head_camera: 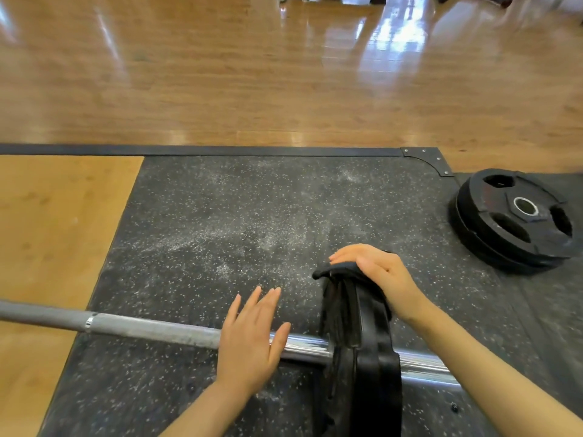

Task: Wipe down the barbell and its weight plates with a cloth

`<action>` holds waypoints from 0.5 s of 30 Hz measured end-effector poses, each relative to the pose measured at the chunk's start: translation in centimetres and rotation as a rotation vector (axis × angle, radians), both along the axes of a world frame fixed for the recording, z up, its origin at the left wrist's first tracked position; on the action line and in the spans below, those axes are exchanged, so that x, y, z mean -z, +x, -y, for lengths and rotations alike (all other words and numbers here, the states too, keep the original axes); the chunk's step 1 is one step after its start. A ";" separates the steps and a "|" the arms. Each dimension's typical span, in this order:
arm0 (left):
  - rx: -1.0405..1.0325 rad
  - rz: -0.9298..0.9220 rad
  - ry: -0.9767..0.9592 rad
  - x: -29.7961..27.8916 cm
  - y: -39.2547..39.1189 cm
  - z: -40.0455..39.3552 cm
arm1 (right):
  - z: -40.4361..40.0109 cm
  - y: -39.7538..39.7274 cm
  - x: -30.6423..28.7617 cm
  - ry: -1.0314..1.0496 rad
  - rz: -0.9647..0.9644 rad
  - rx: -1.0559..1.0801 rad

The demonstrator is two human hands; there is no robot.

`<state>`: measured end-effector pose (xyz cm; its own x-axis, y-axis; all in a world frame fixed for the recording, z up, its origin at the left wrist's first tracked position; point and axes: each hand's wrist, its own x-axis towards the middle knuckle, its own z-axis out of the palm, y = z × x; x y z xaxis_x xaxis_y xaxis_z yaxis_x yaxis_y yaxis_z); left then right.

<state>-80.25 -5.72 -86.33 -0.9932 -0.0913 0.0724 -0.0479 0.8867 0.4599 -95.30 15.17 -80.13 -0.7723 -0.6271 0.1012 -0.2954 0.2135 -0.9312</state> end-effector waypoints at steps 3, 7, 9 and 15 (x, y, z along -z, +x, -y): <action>0.002 -0.017 0.001 0.0 0.3 0.0 | -0.5 0.5 0.0 -0.039 -0.020 -0.031; -0.005 -0.041 0.007 0.2 0.6 -0.1 | 0.3 -0.2 0.7 -0.025 0.114 0.037; -0.018 -0.046 0.025 0.3 0.5 -0.1 | 0.6 -0.6 1.4 -0.020 0.184 0.093; -0.037 -0.060 0.027 0.6 -0.1 -0.1 | 0.9 -1.3 1.7 -0.062 0.274 0.128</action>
<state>-80.33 -5.63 -86.92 -0.9831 -0.1304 0.1283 -0.0521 0.8719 0.4869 -96.63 14.25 -81.87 -0.8482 -0.5224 -0.0870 -0.0055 0.1729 -0.9849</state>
